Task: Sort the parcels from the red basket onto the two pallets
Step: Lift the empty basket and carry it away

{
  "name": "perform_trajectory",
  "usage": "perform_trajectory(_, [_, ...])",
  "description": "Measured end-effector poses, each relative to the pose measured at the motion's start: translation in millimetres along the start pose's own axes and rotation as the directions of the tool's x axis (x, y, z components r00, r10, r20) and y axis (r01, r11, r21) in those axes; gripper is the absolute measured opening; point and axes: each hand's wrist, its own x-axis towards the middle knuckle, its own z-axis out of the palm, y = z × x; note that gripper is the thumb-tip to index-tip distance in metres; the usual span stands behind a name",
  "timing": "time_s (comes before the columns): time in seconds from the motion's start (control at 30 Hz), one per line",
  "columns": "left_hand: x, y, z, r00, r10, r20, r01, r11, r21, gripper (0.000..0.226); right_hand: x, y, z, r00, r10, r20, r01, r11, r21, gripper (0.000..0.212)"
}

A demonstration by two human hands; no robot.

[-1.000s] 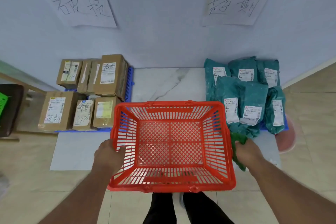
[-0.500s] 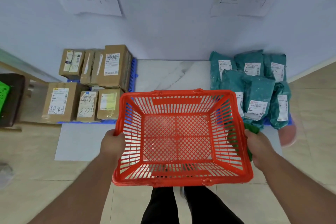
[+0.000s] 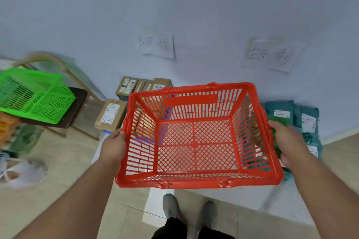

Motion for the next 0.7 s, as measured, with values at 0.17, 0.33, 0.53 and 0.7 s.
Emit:
perform_trajectory(0.17, [-5.1,-0.1,-62.0,0.995,-0.009,-0.104,-0.006,0.99,-0.14,0.03,-33.3,-37.1,40.3,0.982,-0.153,0.107,0.155,0.988,-0.013,0.018])
perform_trajectory(0.33, [-12.6,-7.8,-135.9,0.985,-0.027,-0.171,-0.006,0.982,-0.19,0.033,-77.3,-51.6,93.7,0.95,-0.243,0.198,0.253,0.967,-0.029,0.017])
perform_trajectory(0.53, [-11.1,-37.2,-252.3,0.969,-0.051,-0.243,-0.007,0.973,-0.232,0.032,-142.4,-43.8,177.0,0.907,-0.298,0.297,0.318,0.948,-0.019,0.024])
perform_trajectory(0.7, [4.1,-72.2,-357.5,0.95,-0.05,-0.308,-0.059,0.941,-0.335,0.033,-208.4,-20.8,257.1,0.872,-0.339,0.353,0.343,0.938,0.052,0.028])
